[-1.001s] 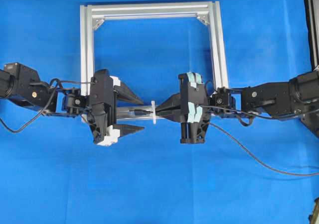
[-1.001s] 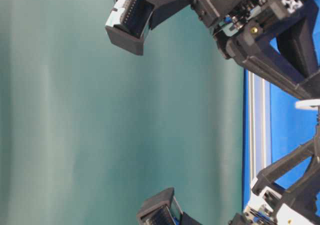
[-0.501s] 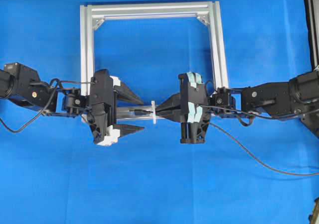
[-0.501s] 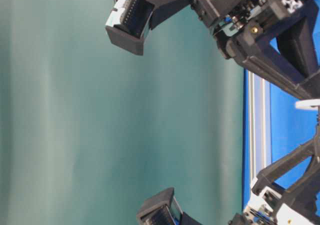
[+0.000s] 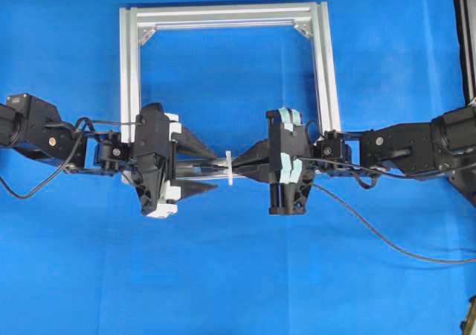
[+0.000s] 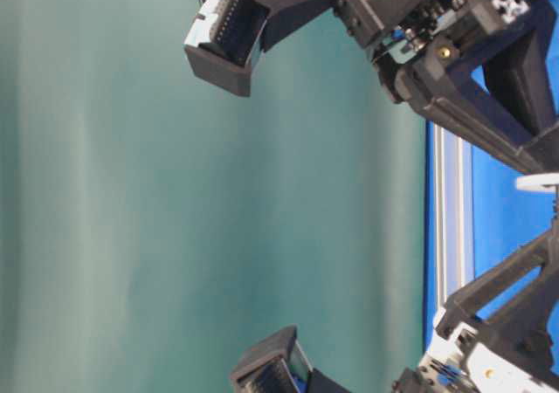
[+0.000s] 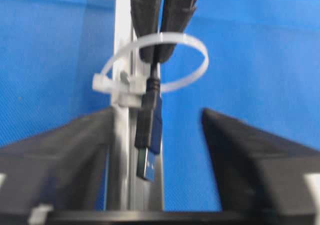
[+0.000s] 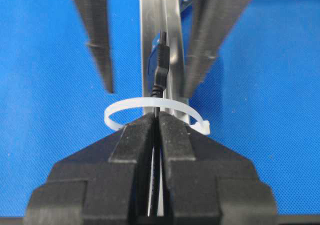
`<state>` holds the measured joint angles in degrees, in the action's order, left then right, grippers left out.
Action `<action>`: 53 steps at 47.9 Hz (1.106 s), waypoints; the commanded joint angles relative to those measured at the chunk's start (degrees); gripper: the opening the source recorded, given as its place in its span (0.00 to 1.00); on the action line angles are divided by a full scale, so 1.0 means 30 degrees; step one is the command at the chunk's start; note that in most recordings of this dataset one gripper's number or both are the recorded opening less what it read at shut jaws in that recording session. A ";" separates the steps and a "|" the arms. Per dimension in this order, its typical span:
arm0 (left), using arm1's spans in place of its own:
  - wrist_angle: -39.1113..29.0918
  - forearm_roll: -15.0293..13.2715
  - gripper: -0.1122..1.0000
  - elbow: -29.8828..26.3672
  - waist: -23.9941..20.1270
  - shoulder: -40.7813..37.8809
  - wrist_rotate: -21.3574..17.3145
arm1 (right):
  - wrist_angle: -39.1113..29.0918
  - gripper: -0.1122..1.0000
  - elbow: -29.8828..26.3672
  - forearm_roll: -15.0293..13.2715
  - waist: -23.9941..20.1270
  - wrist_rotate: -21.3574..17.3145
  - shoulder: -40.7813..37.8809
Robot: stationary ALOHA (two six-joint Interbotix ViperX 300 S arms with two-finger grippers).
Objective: Insert the wire through the string loop located in the center.
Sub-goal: 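Close the left gripper on the USB plug beyond the loop, then open the right gripper and pull the cable left with the left gripper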
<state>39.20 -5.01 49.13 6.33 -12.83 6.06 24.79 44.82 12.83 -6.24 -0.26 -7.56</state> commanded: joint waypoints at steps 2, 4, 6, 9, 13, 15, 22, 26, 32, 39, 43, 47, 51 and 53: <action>0.0439 -0.0029 0.42 -0.0088 -0.0146 0.0352 -0.0029 | 0.0205 0.08 -0.0146 -0.0029 -0.0029 0.0029 0.0264; 0.0439 -0.0029 0.31 -0.0029 -0.0146 0.0352 -0.0029 | 0.0205 0.08 -0.0146 -0.0029 -0.0029 0.0029 0.0264; 0.0439 -0.0029 0.22 -0.0029 -0.0146 0.0352 -0.0029 | 0.0205 0.08 -0.0146 0.0000 -0.0029 0.0029 0.0264; 0.0439 -0.0029 0.17 -0.0029 -0.0146 0.0352 -0.0029 | 0.0205 0.08 -0.0146 0.0000 -0.0029 0.0029 0.0264; 0.0439 -0.0029 0.17 -0.0059 -0.0146 0.0352 -0.0029 | 0.0205 0.08 -0.0146 -0.0029 -0.0029 0.0029 0.0264; 0.0410 -0.0029 0.17 -0.0059 -0.0146 0.0352 0.0000 | 0.0205 0.08 -0.0146 -0.0029 -0.0029 0.0029 0.0264; 0.0410 -0.0029 0.17 -0.0059 -0.0146 0.0352 0.0000 | 0.0146 0.08 -0.0146 -0.0029 -0.0029 0.0205 0.0264; 0.0410 -0.0029 0.17 -0.0029 -0.0146 0.0352 0.0000 | 0.0176 0.08 -0.0146 -0.0029 -0.0029 0.0264 0.0264; 0.0410 0.0000 0.17 -0.0059 -0.0146 0.0352 0.0000 | 0.0176 0.08 -0.0176 -0.0029 -0.0029 0.0264 0.0264; 0.0381 -0.0029 0.17 -0.0059 -0.0146 0.0352 0.0000 | 0.0117 0.09 -0.0176 -0.0029 -0.0029 0.0264 0.0264; 0.0381 -0.0029 0.17 -0.0059 -0.0146 0.0352 -0.0029 | 0.0117 0.14 -0.0176 -0.0029 -0.0029 0.0205 0.0264; 0.0381 -0.0029 0.17 -0.0029 -0.0146 0.0352 0.0000 | 0.0117 0.28 -0.0205 0.0000 -0.0029 0.0176 0.0264; 0.0352 0.0000 0.17 -0.0059 -0.0146 0.0352 0.0000 | 0.0146 0.50 -0.0234 -0.0029 -0.0029 0.0176 0.0264; 0.0352 -0.0029 0.17 -0.0059 -0.0146 0.0352 0.0000 | 0.0205 0.62 -0.0234 -0.0029 -0.0029 0.0205 0.0264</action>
<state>39.99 -5.01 49.31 5.98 -12.83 6.06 24.79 44.82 12.83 -6.24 0.26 -7.56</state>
